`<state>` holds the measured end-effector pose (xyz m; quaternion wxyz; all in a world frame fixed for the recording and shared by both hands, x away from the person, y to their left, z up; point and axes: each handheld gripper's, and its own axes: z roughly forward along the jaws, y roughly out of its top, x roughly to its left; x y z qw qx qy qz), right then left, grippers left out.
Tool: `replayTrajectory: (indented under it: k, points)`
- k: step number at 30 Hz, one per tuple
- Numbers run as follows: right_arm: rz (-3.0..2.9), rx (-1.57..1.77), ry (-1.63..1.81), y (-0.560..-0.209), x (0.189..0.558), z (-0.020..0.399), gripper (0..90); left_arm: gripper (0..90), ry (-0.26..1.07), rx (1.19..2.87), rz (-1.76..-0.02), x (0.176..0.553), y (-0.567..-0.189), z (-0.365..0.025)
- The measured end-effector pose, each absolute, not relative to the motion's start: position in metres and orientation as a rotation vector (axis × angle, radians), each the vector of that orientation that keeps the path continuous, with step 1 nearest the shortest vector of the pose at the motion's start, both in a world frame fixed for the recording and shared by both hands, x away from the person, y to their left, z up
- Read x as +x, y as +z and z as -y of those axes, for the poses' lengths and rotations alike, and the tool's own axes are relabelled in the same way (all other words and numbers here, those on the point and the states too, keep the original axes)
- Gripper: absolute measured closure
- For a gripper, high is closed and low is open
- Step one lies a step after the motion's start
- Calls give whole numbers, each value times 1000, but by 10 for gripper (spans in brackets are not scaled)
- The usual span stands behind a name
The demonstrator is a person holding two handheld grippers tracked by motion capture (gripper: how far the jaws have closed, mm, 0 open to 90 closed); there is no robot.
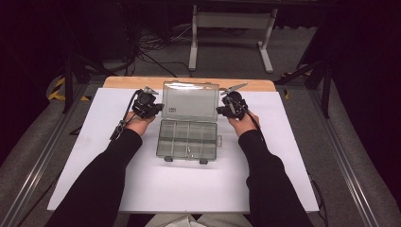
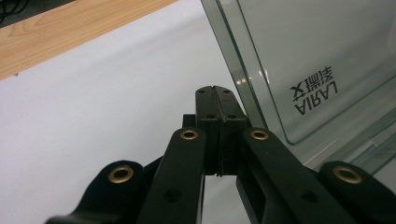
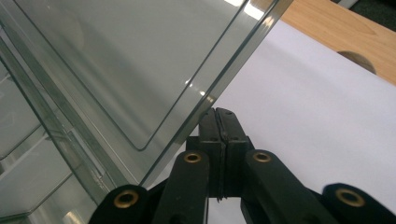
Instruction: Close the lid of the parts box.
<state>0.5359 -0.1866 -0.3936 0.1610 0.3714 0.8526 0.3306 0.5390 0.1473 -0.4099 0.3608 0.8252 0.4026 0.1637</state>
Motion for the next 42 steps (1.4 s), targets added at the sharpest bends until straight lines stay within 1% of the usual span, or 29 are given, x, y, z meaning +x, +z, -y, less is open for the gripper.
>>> replayTrajectory:
  k: [14,27,33,42]
  points:
    - [-2390,1029,994,-380,529,192,900,896,424,2071,-1016,536,-399,-153]
    - [-2405,981,1036,-370,517,194,900,896,419,2076,-973,528,-389,-155]
    - [-2437,943,1066,-367,506,197,900,895,374,2087,-949,520,-383,-159]
    - [-2480,892,1068,-361,491,196,900,896,350,2104,-890,507,-378,-163]
